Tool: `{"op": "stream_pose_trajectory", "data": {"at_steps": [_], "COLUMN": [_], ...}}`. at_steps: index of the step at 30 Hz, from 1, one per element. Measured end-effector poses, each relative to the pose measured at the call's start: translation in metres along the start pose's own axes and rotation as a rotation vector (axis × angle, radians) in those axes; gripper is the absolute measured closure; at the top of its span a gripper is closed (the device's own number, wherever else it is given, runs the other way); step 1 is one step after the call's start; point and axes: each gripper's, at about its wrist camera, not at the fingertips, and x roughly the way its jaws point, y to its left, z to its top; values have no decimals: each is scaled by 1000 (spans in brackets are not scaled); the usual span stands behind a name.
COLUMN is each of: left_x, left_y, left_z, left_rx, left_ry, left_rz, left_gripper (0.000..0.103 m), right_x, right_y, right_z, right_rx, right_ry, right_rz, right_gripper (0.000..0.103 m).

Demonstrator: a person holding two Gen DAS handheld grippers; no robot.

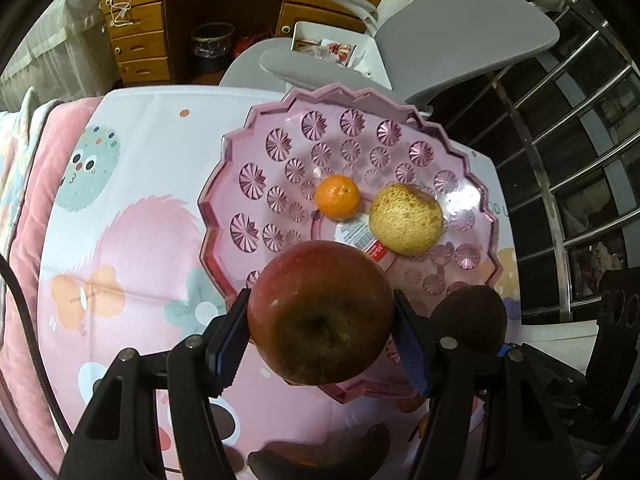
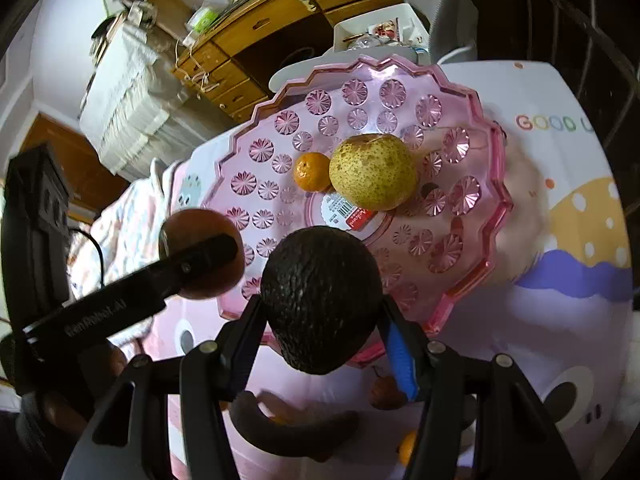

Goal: Organize fruits
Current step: 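Carry the apple and avocado into the pink bowl and open both tools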

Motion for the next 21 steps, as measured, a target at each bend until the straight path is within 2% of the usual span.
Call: {"op": "stream_pose_trajectory", "data": {"at_steps": [3, 5, 11, 21], "left_x": [-11, -19, -33, -68], "left_y": [2, 1, 4, 14], "left_z": [1, 2, -6, -39], "left_rx": [-11, -9, -28, -75], "left_ry": [-52, -79, -90, -103], "left_rz": [-32, -34, -25, 5], "left_gripper": [22, 17, 17, 17], "right_x": [-3, -10, -23, -48], "right_y": [1, 3, 9, 6], "right_z": [-1, -2, -12, -41], "right_rx": [-5, -6, -14, 23], "right_ry": [-7, -34, -56, -79], "right_rz": [-8, 13, 12, 26], "right_gripper": [45, 45, 45, 45]}}
